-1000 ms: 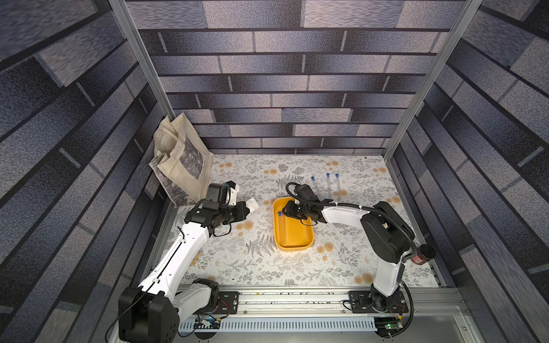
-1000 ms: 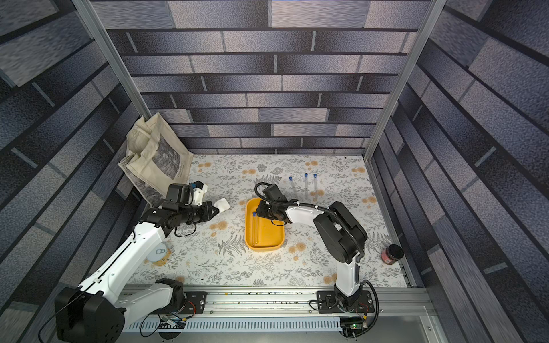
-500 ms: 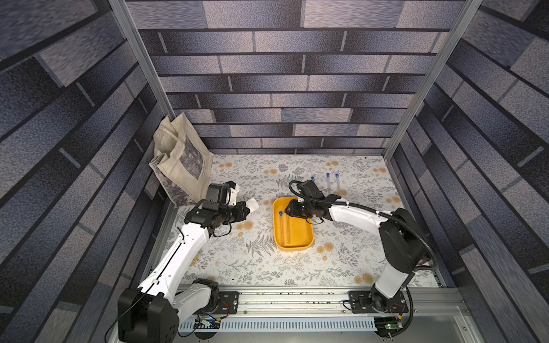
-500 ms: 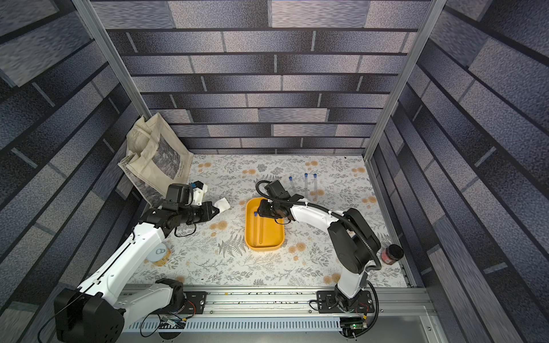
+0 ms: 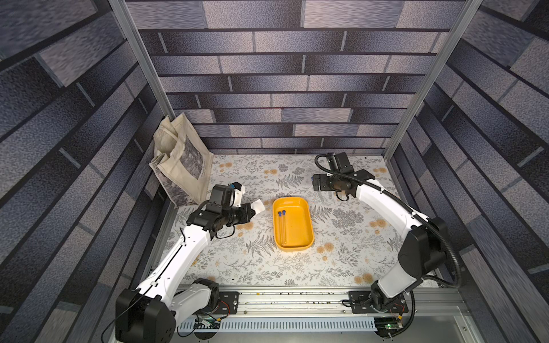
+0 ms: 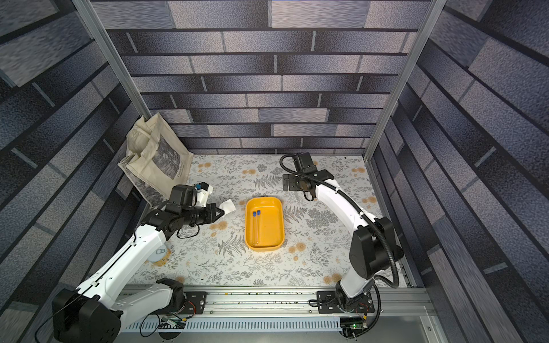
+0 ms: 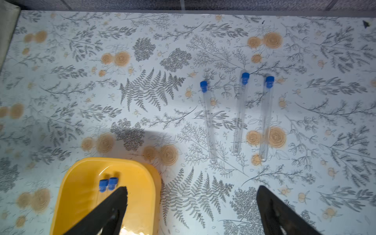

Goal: Wipe the exteriors of test tubes
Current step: Place the test tube in the storage box, then pick up the test tube at the center of the board.

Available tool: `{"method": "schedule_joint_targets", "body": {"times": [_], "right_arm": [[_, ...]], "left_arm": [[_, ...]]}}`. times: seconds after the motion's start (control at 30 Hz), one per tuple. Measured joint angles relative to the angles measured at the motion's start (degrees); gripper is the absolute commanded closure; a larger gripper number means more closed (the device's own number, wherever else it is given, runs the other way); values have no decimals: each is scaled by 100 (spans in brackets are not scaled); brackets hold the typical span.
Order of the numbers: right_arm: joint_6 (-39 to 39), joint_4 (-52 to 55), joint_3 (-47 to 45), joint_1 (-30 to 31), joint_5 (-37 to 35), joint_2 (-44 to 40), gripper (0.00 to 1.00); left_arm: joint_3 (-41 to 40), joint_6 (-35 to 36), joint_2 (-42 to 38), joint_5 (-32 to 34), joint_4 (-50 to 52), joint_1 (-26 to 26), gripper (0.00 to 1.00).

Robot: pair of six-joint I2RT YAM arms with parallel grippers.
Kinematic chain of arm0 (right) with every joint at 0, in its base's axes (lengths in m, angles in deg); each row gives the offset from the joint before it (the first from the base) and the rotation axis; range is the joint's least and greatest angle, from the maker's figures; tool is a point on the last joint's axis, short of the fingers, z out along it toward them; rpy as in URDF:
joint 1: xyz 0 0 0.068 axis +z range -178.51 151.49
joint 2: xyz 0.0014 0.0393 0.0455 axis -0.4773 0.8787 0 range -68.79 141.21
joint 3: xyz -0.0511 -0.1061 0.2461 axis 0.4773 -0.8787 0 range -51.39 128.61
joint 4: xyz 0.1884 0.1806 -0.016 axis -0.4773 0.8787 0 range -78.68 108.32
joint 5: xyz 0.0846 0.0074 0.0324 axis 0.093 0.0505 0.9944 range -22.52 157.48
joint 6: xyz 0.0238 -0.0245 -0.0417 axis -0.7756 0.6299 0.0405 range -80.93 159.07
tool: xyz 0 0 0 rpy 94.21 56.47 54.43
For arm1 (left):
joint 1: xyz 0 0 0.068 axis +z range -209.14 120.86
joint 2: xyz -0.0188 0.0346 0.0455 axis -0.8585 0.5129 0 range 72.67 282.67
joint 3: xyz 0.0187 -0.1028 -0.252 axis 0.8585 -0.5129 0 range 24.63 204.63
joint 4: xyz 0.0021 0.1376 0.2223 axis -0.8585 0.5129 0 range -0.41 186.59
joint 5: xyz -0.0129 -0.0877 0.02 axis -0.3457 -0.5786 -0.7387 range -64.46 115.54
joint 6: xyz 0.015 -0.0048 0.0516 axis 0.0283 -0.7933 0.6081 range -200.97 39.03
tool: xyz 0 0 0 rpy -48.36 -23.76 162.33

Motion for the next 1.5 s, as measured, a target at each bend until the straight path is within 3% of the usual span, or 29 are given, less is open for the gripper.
{"method": "schedule_joint_targets", "body": {"times": [0.37, 0.43, 0.67, 0.77, 0.83, 1.5], "right_arm": [[240, 538, 2533, -1117, 149, 2507, 2], [284, 778, 3047, -1314, 232, 2959, 7], [417, 1504, 4750, -1790, 496, 4387, 43], [466, 1803, 5324, -1873, 601, 4870, 52], [505, 1939, 5543, -1886, 658, 5086, 57], [590, 2361, 6260, -1915, 697, 5672, 70]], "left_arm": [[0, 0, -48, 2, -7, -286, 99], [-2, 2, -59, 2, -9, -330, 99], [-2, 4, -61, 7, -9, -400, 99], [-2, 4, -61, 9, -9, -411, 99], [-2, 4, -61, 24, -9, -411, 98], [-2, 46, -85, 127, 2, -485, 99]]}}
